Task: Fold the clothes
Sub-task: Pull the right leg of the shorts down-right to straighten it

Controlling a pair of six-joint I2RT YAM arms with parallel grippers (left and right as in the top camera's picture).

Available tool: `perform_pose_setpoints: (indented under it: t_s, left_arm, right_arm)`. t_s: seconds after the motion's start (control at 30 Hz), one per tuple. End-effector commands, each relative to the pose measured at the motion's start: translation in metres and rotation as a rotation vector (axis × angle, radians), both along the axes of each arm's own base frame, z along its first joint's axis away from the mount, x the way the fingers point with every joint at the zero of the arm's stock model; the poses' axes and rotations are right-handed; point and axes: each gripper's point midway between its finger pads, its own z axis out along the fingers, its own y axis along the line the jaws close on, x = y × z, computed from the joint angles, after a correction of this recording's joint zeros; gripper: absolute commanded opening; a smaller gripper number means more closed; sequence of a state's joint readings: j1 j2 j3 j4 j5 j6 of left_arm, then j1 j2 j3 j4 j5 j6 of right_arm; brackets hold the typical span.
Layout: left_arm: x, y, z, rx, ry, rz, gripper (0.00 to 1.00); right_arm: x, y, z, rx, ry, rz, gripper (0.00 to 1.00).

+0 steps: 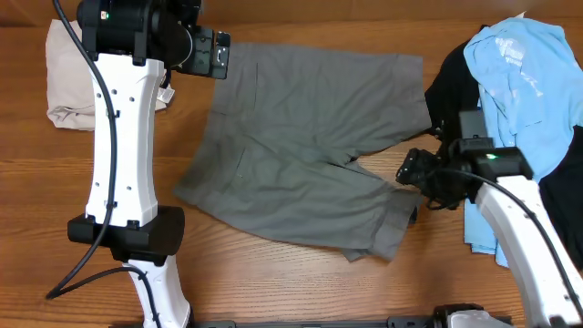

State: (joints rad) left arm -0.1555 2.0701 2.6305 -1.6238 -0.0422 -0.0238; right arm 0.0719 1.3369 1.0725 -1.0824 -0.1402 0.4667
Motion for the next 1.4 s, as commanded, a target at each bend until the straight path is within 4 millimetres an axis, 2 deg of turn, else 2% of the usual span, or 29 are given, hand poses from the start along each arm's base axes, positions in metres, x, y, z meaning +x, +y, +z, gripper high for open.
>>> perform_pose_setpoints:
  t_s: [0.0, 0.03, 0.2, 0.27, 0.37, 0.5, 0.63, 0.7, 0.9, 1.0, 1.03, 1.1, 1.13, 1.23, 1.33, 1.37]
  left_arm:
    - [-0.007, 0.004, 0.012, 0.022, -0.028, -0.006, 1.0]
    - [-0.007, 0.004, 0.012, 0.024, -0.028, -0.01, 1.0]
    - [-0.008, 0.004, 0.015, 0.023, -0.034, -0.01, 1.0]
    - [-0.007, 0.004, 0.015, 0.022, -0.037, -0.01, 1.0]
    - [-0.006, 0.004, 0.016, 0.022, -0.042, -0.01, 1.0]
    - [-0.006, 0.003, 0.015, 0.019, -0.042, -0.011, 1.0]
    - [-0.005, 0.003, 0.016, 0.018, -0.049, -0.011, 1.0]
    - [-0.005, 0.003, 0.016, 0.017, -0.05, -0.011, 1.0]
    - [-0.004, 0.003, 0.016, 0.017, -0.05, -0.011, 1.0]
    - [-0.004, 0.003, 0.016, 0.017, -0.05, -0.011, 1.0]
    - [-0.004, 0.003, 0.016, 0.017, -0.05, -0.011, 1.0]
    - [-0.004, 0.003, 0.016, 0.017, -0.049, -0.011, 1.0]
    - [-0.004, 0.003, 0.016, 0.017, -0.049, -0.011, 1.0]
    - [-0.004, 0.003, 0.016, 0.018, -0.049, -0.011, 1.0]
    - [-0.004, 0.003, 0.016, 0.018, -0.049, -0.011, 1.0]
    - [-0.004, 0.003, 0.016, 0.021, -0.05, -0.01, 1.0]
  right_arm:
    - [-0.015, 0.005, 0.059, 0.027, -0.127, 0.018, 0.77]
    - [-0.031, 0.006, 0.061, 0.028, -0.105, 0.021, 0.77]
    - [-0.083, 0.006, 0.055, 0.035, 0.004, -0.011, 0.77]
    - [-0.099, 0.007, 0.048, 0.043, 0.037, -0.024, 0.77]
    - [-0.114, 0.011, 0.032, 0.069, 0.063, -0.036, 0.77]
    - [-0.124, 0.016, -0.001, 0.103, 0.115, -0.051, 0.77]
    - [-0.119, 0.046, -0.043, 0.282, 0.133, -0.026, 0.73]
    - [-0.118, 0.051, -0.063, 0.315, 0.148, -0.047, 0.72]
    - [-0.121, 0.041, -0.093, 0.252, 0.187, -0.08, 0.72]
    - [-0.114, 0.042, -0.101, 0.257, 0.166, -0.079, 0.58]
    - [-0.113, 0.043, -0.102, 0.264, 0.159, -0.077, 0.49]
    - [-0.107, 0.045, -0.101, 0.274, 0.136, -0.071, 0.16]
    - [-0.102, 0.046, -0.099, 0.279, 0.113, -0.068, 0.04]
    - [-0.085, 0.048, -0.083, 0.285, 0.053, -0.051, 0.04]
    - [-0.063, 0.045, -0.041, 0.245, -0.022, -0.014, 0.04]
    - [-0.053, 0.038, -0.01, 0.192, -0.062, 0.009, 0.04]
